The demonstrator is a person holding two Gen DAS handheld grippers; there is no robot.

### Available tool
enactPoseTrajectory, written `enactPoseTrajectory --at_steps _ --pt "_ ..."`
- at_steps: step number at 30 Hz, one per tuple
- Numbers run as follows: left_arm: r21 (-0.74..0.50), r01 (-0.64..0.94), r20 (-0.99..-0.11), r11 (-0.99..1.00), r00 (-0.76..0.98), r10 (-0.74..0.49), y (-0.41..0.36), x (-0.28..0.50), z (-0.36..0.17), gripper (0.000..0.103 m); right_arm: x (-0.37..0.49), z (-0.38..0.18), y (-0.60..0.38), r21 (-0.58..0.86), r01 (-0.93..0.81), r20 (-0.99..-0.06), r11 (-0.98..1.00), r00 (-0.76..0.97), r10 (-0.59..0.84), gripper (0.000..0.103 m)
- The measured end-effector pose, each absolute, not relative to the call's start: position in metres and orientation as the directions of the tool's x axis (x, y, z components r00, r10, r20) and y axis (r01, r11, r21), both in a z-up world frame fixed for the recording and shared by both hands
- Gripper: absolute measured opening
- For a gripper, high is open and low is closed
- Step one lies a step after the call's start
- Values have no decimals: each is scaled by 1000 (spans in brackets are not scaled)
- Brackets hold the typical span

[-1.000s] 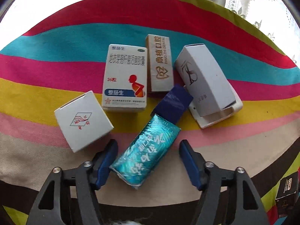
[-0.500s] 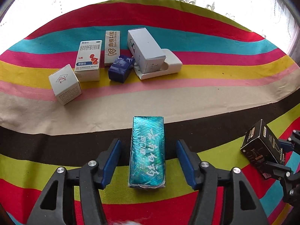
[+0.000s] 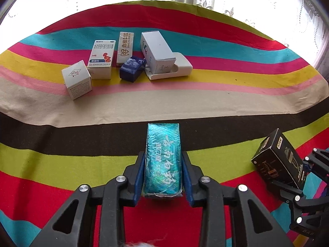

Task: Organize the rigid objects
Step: 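Carry the black DORMI box and the teal packet over to the bin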

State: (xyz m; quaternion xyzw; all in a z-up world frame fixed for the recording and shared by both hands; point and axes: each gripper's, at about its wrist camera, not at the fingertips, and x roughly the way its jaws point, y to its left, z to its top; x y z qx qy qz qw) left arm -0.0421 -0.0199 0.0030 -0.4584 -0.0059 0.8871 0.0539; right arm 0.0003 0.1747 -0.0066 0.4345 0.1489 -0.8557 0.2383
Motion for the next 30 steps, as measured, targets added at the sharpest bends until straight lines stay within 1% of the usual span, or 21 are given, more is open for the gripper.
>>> enactPoseTrajectory --at_steps 4,14,17,23,30 --pt "-96 -89 -804 -991 -580 130 -13 -5 3 34 21 3 179 -54 504 -804 -862 -534 -262 43" --pt "-115 -110 -785 -987 -599 158 -1 74 17 34 62 11 201 -35 368 -810 -929 -555 -189 43" --pt "-127 -126 -783 -984 -596 178 3 85 18 34 73 13 208 -13 345 -811 -939 -553 -192 43" --pt "-151 -159 -779 -976 -589 216 16 110 27 34 92 22 220 -14 315 -801 -949 -571 -178 43" --pt "-144 -215 -772 -966 -586 246 38 128 35 34 114 34 233 -23 296 -788 -955 -593 -165 43"
